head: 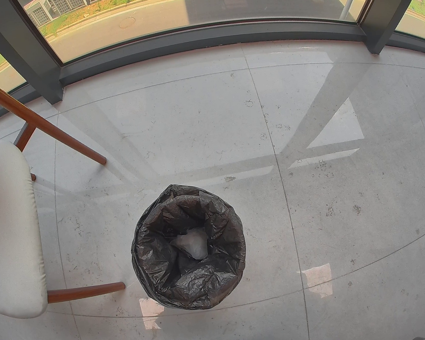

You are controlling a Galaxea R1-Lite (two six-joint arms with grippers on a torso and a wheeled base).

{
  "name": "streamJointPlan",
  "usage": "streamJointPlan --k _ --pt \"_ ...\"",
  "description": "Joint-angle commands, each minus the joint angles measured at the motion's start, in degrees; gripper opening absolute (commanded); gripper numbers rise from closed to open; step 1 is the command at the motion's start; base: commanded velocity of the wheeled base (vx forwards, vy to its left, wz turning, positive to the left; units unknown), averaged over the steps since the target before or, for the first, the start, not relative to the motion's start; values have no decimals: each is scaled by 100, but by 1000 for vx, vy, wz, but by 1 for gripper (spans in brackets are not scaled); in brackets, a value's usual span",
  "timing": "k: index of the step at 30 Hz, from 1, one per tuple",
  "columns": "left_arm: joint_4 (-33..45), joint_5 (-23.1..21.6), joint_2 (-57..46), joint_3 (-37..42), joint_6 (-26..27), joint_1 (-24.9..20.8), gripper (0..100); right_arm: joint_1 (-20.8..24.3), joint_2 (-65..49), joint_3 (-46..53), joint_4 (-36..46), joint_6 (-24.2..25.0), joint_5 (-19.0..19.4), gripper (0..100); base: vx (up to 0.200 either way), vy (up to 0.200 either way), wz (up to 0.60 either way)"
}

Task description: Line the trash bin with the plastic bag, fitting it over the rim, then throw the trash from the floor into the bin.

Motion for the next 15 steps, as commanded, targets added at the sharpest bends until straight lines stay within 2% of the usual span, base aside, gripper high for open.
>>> streamJointPlan --k 1,6,9,10,12,14,15 --pt "174 -72 -1051 553 -42 76 100 35 -405 325 -25 -403 66 100 0 0 0" --pt "148 -195 -1666 879 344 41 100 88 -598 457 -43 -526 268 100 0 0 0" --pt "113 -555 -2378 1098 863 32 100 97 -739 510 -69 -649 515 100 0 0 0" --pt "113 -802 -2782 1212 1294 59 100 97 -827 554 -69 -728 646 100 0 0 0" --pt "7 -1188 -2817 1336 1786 129 100 97 -941 650 -78 -912 884 100 0 0 0" --pt "-195 -1417 -2817 1371 1874 138 100 97 -1055 721 -78 -1088 1016 100 0 0 0" --pt "-476 -1672 -2817 1423 1935 138 100 97 -1205 826 -78 -1246 1139 100 0 0 0"
